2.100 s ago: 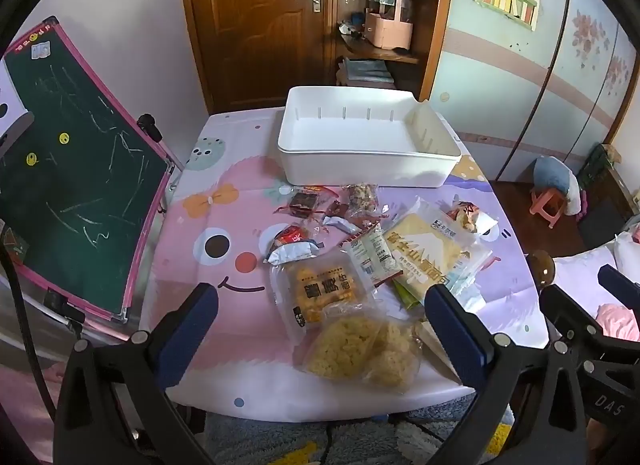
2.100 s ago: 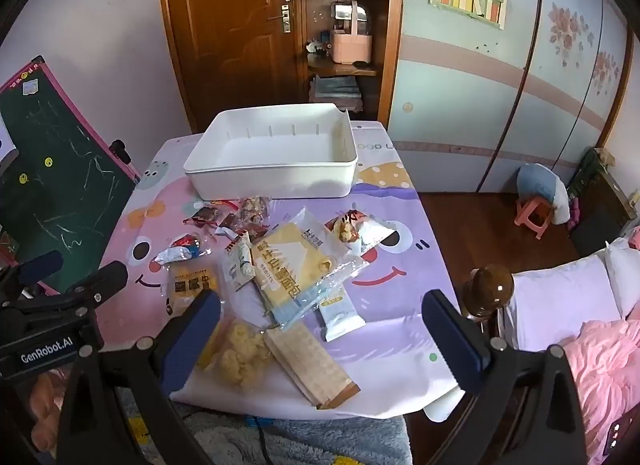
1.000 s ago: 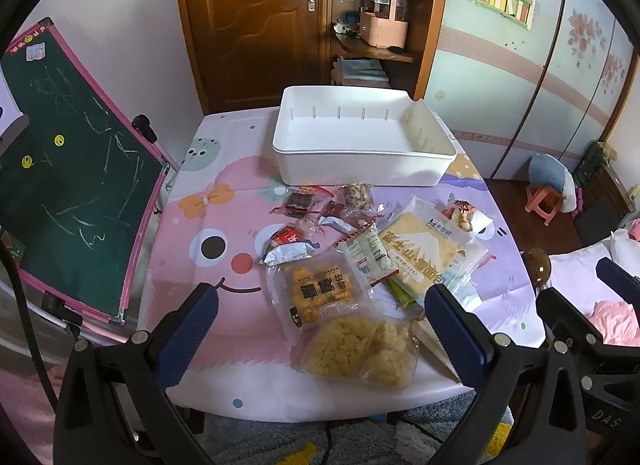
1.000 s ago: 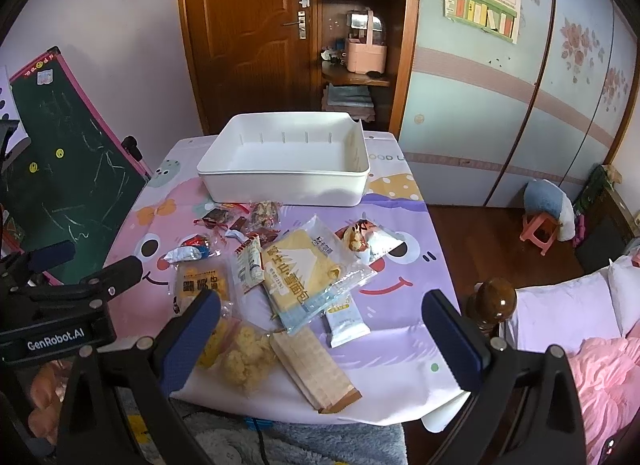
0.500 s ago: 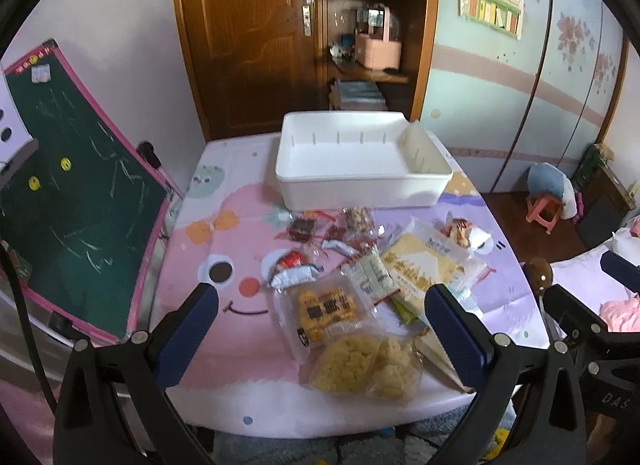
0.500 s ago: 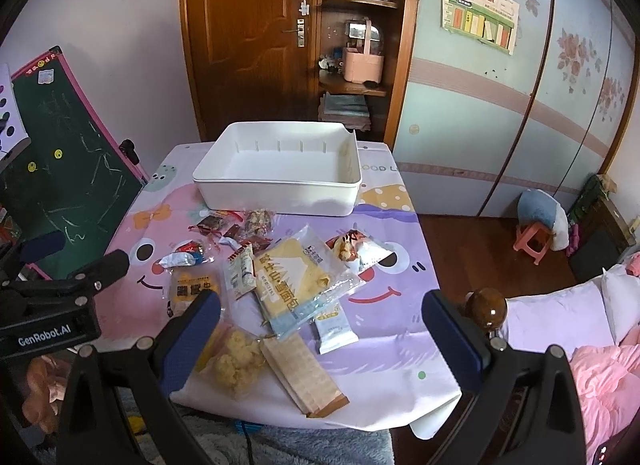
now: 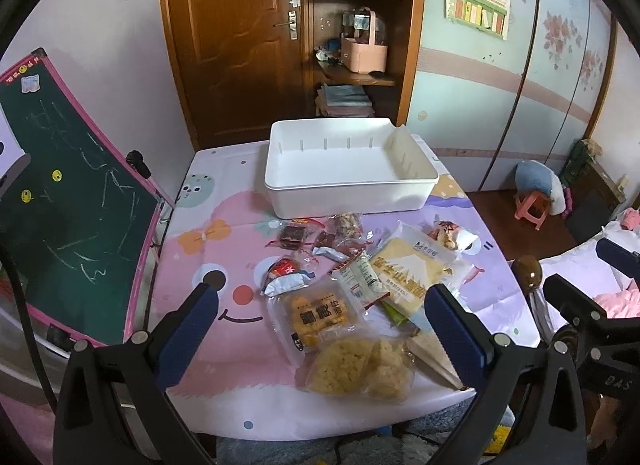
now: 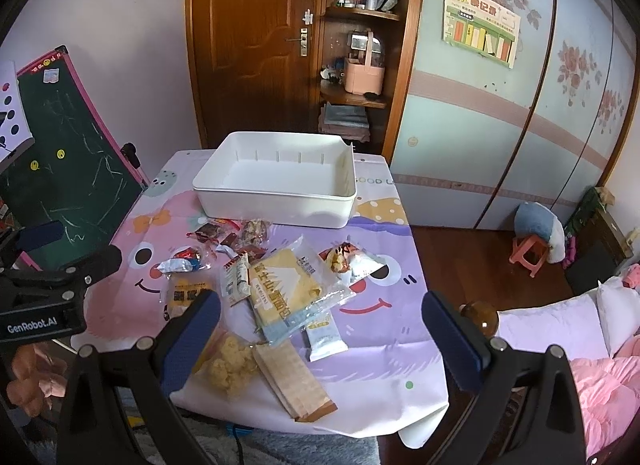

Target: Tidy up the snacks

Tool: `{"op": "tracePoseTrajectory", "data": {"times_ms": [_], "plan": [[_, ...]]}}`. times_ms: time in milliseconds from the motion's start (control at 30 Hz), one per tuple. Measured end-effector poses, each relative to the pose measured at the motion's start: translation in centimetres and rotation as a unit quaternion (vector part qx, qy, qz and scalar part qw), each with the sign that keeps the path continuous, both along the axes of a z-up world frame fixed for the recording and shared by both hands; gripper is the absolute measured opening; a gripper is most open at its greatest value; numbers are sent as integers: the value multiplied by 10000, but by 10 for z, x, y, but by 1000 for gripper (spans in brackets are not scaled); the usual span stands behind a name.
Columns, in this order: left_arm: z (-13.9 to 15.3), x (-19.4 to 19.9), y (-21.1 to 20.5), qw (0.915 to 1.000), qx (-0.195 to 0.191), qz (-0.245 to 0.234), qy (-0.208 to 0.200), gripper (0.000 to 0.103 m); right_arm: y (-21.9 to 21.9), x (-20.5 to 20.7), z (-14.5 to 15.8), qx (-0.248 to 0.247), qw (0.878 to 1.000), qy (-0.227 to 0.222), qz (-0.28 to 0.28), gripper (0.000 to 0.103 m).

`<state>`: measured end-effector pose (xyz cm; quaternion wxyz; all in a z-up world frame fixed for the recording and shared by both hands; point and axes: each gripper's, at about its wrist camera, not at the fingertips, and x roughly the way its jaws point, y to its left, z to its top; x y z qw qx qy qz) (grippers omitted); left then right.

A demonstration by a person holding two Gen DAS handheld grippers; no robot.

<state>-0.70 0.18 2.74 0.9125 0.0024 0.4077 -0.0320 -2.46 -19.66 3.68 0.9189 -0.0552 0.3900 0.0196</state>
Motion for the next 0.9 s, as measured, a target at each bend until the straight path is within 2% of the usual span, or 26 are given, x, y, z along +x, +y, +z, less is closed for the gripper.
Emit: {"op": "tracePoseTrajectory", "data": {"times_ms": [233, 567, 900], "plan": [[-5, 3, 1, 9998, 152, 96, 87, 103, -3, 3, -1, 22, 9999, 111, 54, 101], [-16, 6, -1, 9995, 179, 26, 249, 103, 1, 2, -9, -77, 9997, 147, 187, 101], [-39, 8, -1, 9984, 253, -231, 457, 103, -6, 9, -40, -157, 9988, 435, 173, 101]]}}
